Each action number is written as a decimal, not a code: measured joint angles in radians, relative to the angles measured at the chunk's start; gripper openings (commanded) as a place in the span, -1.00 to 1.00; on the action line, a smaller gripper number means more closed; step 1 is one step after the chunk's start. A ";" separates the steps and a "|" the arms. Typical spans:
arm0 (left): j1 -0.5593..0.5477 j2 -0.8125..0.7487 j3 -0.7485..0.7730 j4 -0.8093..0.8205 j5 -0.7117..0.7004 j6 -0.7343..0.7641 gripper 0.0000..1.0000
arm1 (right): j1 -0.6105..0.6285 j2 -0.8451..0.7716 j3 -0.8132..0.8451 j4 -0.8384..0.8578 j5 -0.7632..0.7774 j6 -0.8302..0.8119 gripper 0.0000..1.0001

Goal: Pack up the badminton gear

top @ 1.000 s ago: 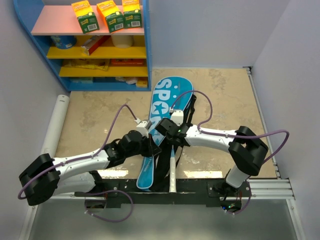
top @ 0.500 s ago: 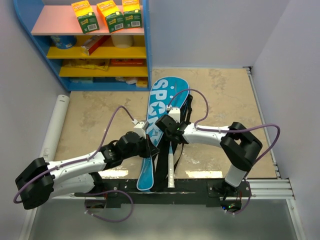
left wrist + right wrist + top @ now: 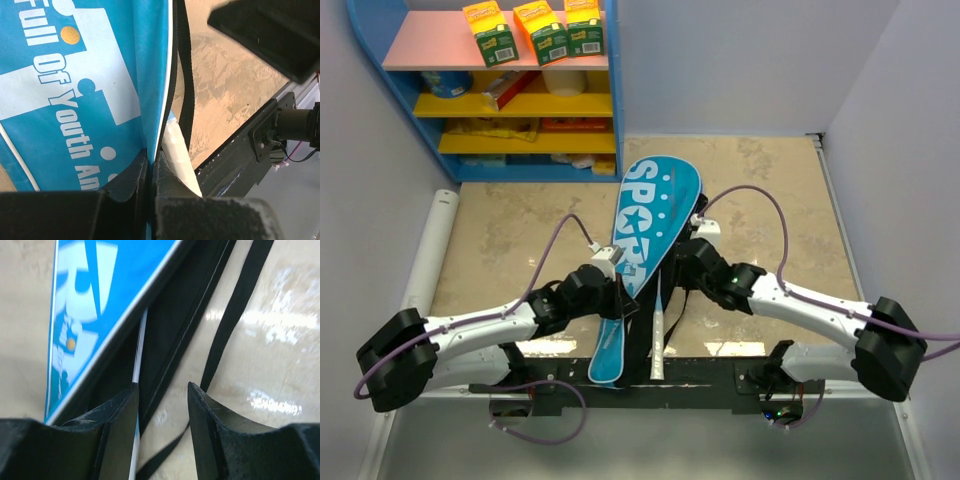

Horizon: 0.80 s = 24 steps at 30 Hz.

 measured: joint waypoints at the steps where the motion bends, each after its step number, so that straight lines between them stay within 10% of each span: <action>1: 0.000 0.003 0.002 0.000 0.000 0.000 -1.00 | 0.000 -0.034 -0.032 0.000 -0.031 0.002 -0.03; 20: -0.001 0.030 0.039 -0.018 0.004 0.005 -1.00 | 0.124 -0.058 -0.348 0.300 -0.402 0.160 0.05; 24: -0.001 0.030 0.039 -0.021 0.003 0.005 -1.00 | 0.134 -0.024 -0.366 0.366 -0.412 0.190 -0.59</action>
